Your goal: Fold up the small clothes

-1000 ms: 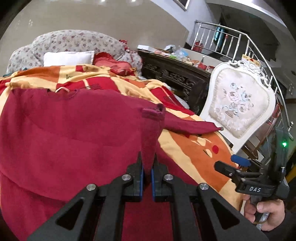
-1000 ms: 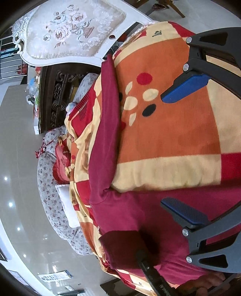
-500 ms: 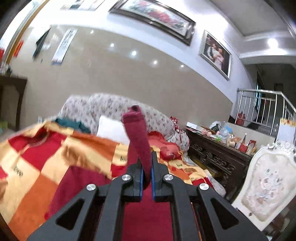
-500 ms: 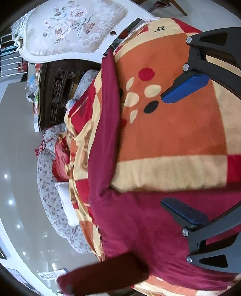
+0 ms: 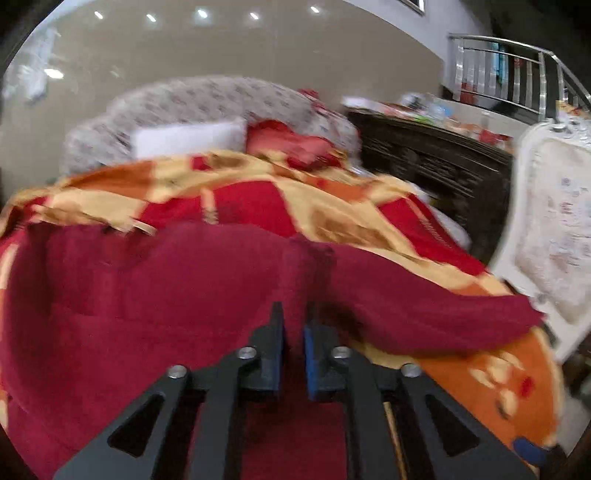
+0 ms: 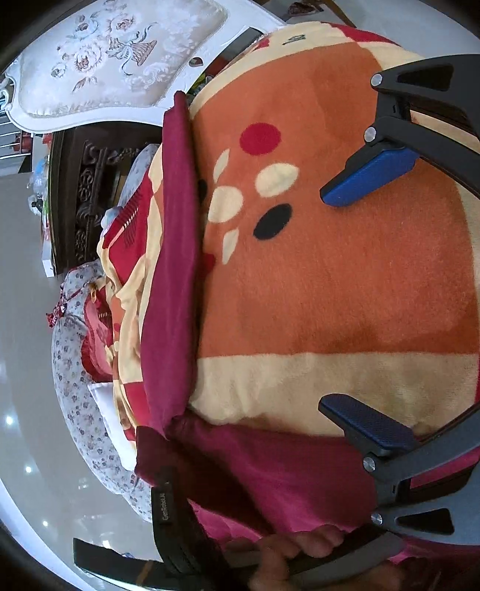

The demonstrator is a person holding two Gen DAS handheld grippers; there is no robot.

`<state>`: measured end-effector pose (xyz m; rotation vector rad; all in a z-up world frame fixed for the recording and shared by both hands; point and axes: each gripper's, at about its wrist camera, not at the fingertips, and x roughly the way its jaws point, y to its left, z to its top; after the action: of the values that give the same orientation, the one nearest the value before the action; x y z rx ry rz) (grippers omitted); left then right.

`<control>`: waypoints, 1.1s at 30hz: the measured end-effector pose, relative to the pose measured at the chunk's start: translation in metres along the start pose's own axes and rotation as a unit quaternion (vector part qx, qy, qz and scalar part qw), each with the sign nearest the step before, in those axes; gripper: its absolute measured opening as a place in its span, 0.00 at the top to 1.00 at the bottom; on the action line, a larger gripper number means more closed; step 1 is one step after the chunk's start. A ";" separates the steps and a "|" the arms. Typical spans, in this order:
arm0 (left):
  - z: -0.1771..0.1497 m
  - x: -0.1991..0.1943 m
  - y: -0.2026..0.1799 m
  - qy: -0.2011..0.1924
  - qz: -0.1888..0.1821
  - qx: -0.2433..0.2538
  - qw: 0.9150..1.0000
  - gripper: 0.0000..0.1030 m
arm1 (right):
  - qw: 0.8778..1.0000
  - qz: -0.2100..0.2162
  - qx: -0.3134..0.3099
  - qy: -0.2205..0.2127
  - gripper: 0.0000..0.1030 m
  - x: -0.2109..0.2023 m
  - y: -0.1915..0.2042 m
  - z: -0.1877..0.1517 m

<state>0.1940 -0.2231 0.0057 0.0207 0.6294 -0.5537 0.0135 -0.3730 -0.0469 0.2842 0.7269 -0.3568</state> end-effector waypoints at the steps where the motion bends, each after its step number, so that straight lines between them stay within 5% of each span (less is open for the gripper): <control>1: -0.001 -0.005 -0.002 0.014 -0.031 0.000 0.999 0.53 | 1.000 0.001 0.001 0.002 0.00 0.001 0.000 0.000; 2: -0.001 -0.011 -0.002 0.020 -0.048 -0.004 0.999 0.30 | 1.000 0.001 0.001 0.003 0.00 0.001 0.000 0.000; 7: -0.010 -0.072 0.019 0.012 -0.096 0.000 0.995 0.26 | 1.000 0.004 -0.003 0.004 0.00 0.002 0.000 -0.001; 9: -0.006 -0.091 0.050 -0.018 -0.062 0.006 0.998 0.26 | 1.000 0.007 0.001 0.002 0.00 0.002 -0.001 -0.001; 12: 0.002 -0.089 0.120 -0.022 0.024 -0.049 0.998 0.26 | 1.000 0.002 -0.002 0.005 0.00 0.004 0.001 -0.001; 16: -0.007 -0.053 0.206 0.054 0.083 -0.151 0.984 0.51 | 1.000 -0.008 -0.014 0.012 0.00 0.007 0.006 -0.001; 18: -0.018 -0.035 0.229 0.102 0.124 -0.155 0.975 0.68 | 1.000 -0.008 -0.014 0.012 0.00 0.007 0.005 0.000; 20: -0.026 -0.031 0.246 0.113 0.170 -0.143 0.968 0.98 | 1.000 -0.007 -0.013 0.012 0.00 0.007 0.006 0.000; 23: -0.035 -0.041 0.260 0.101 0.164 -0.153 0.969 0.97 | 1.000 -0.004 -0.017 0.014 0.00 -0.002 0.004 0.009; 25: -0.038 -0.047 0.258 0.086 0.165 -0.148 0.971 0.97 | 0.999 -0.017 -0.017 -0.024 0.00 -0.020 0.001 0.028; 28: -0.049 -0.058 0.255 0.047 0.158 -0.161 0.973 0.97 | 0.998 0.024 -0.029 -0.058 0.00 -0.033 0.009 0.066; 30: -0.047 -0.072 0.256 0.008 0.140 -0.177 0.974 0.90 | 0.993 0.100 -0.068 -0.005 0.00 -0.011 0.032 0.088; 32: -0.039 -0.088 0.259 -0.041 0.138 -0.181 0.973 0.47 | 0.987 0.137 -0.083 0.024 0.01 0.013 0.049 0.100; 33: -0.034 -0.095 0.257 -0.062 0.139 -0.181 0.972 0.40 | 0.987 0.138 -0.082 0.031 0.01 0.025 0.054 0.106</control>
<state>0.2397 0.0493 -0.0060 -0.2646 0.5849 -0.1619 0.1163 -0.3689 0.0189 0.2359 0.7622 -0.0250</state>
